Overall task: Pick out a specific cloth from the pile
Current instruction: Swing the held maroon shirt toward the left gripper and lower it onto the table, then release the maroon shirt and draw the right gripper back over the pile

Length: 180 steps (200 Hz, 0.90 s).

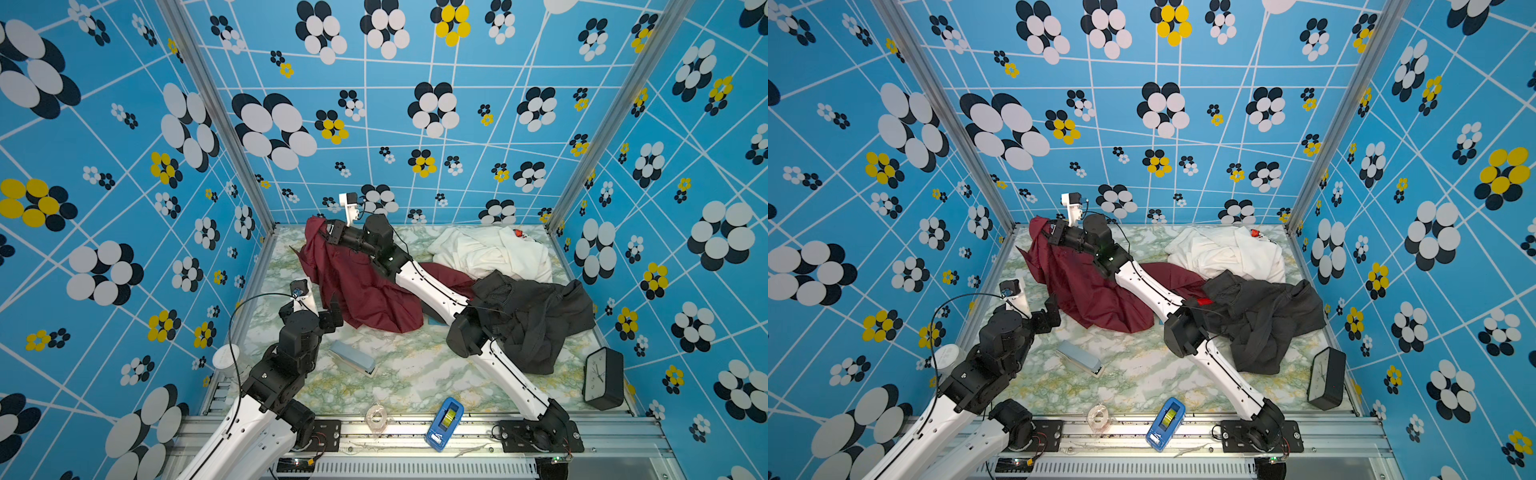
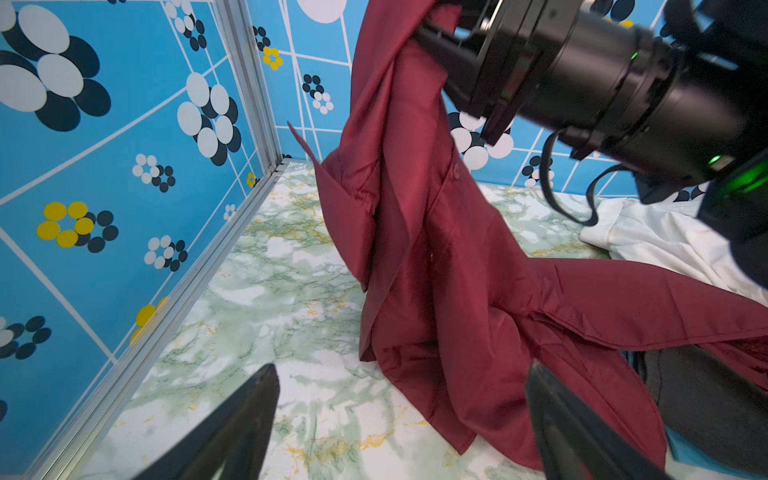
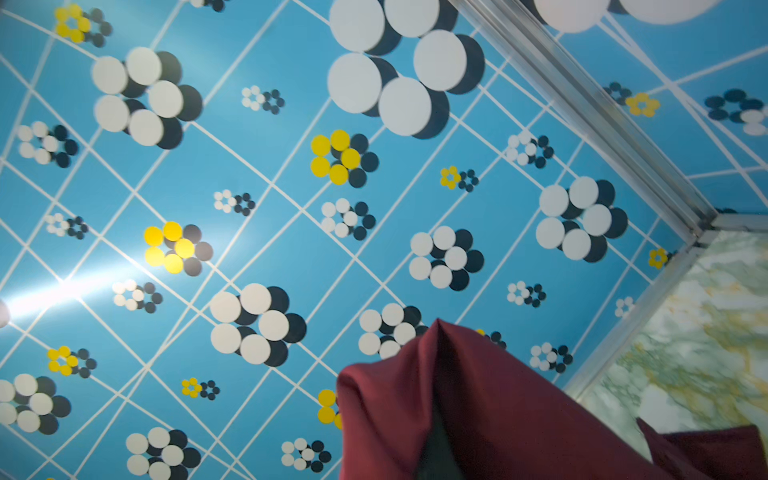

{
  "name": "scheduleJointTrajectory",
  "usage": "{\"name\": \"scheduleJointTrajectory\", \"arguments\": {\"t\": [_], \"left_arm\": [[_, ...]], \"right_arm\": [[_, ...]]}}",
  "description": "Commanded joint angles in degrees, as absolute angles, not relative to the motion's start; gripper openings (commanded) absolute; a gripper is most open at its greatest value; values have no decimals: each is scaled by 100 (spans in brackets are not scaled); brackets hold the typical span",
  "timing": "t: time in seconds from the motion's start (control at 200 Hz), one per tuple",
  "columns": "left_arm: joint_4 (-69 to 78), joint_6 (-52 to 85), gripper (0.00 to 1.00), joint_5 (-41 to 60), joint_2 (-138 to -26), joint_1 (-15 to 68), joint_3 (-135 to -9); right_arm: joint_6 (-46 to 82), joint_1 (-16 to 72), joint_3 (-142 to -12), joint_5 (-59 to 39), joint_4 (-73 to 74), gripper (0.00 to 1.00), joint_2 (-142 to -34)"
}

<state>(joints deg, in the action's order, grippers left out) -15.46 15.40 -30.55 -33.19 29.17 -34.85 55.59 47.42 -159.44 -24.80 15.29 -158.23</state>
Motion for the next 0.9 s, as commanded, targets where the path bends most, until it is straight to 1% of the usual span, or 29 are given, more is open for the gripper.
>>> {"name": "scheduleJointTrajectory", "arguments": {"t": [0.0,0.045,0.11,0.13,0.16,0.165,0.175,0.185,0.24,0.375,0.54,0.76,0.895], "left_arm": [[-1586,1456,94,-3179,-3274,2944,-3372],[-1612,1467,94,-3181,-3266,2942,-3371],[-1634,1461,94,-3190,-3253,2943,-3369],[-1639,1463,94,-3192,-3252,2939,-3371],[-1643,1459,94,-3197,-3234,2944,-3365],[-1643,1459,94,-3198,-3234,2944,-3366],[-1641,1459,94,-3203,-3234,2938,-3366],[-1636,1455,94,-3202,-3226,2943,-3355],[-1628,1463,94,-3206,-3209,2943,-3354],[-1633,1485,94,-3181,-3180,2949,-3333],[-1644,1499,94,-3177,-3138,2942,-3326],[-1661,1547,93,-3138,-3107,2943,-3340],[-1666,1551,93,-3138,-3090,2944,-3334]], "right_arm": [[5436,4719,-15856,-2611,1157,18,-15996],[5282,4719,-15855,-2610,931,35,-16022],[5073,4718,-15860,-2625,604,67,-15996],[5007,4719,-15864,-2627,496,75,-15974],[4895,4712,-15864,-2631,330,83,-15920],[4878,4712,-15864,-2634,297,85,-15914],[4836,4711,-15864,-2632,239,86,-15892],[4795,4711,-15864,-2642,172,90,-15871],[4539,4687,-15869,-2631,-195,99,-15724],[3604,4665,-15855,-2406,-1528,99,-15208],[2415,4648,-15603,-1835,-3168,99,-14427],[1852,4440,-14769,-1184,-4543,99,-13510],[1538,4247,-13736,-571,-5093,99,-12826]]}}
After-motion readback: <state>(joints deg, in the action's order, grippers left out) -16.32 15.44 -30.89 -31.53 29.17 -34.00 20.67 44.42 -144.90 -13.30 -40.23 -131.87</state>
